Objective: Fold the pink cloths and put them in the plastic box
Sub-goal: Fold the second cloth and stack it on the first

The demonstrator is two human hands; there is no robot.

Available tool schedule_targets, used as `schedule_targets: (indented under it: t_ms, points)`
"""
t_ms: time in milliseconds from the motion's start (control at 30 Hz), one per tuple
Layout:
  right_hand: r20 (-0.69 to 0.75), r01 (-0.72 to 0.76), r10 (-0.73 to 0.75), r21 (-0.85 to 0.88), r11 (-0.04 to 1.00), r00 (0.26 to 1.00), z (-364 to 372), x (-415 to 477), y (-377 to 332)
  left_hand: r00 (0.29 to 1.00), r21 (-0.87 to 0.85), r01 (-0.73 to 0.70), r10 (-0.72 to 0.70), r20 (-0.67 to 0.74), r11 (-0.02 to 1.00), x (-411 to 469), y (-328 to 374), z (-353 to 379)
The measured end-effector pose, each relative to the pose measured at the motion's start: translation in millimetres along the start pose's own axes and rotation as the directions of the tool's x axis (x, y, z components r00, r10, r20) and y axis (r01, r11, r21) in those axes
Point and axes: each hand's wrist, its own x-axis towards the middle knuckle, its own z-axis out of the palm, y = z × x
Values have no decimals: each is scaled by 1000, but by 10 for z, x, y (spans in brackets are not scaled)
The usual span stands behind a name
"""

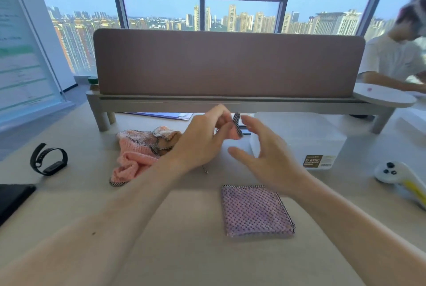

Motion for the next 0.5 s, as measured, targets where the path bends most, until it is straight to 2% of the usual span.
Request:
schedule_targets:
  t_ms: [67, 167, 233, 300, 433, 500]
  points:
    - [1, 87, -87, 54, 995, 996, -135, 100, -123, 992, 20, -121, 120, 46, 992, -11, 236, -170]
    - [26, 80, -89, 231, 970, 996, -375, 114, -259, 989, -50, -140, 142, 43, 989, -70, 502, -306]
    - [56, 105, -126, 288, 952, 990, -512, 61, -361, 993, -180, -70, 85, 79, 981, -140, 620, -376]
    - [78, 117, -148, 311, 943, 986, -627, -10, -466, 984, -309, 56, 1, 181, 950, -269, 642, -489]
    - [94, 15, -66, 462, 887, 993, -787, -165, -579, 864, -290, 253, -81, 497, 923, -687, 535, -793]
    - [123, -49, -14, 491, 870, 992, -814, -233, -627, 838, -267, 279, -98, 537, 922, -886, 512, -936]
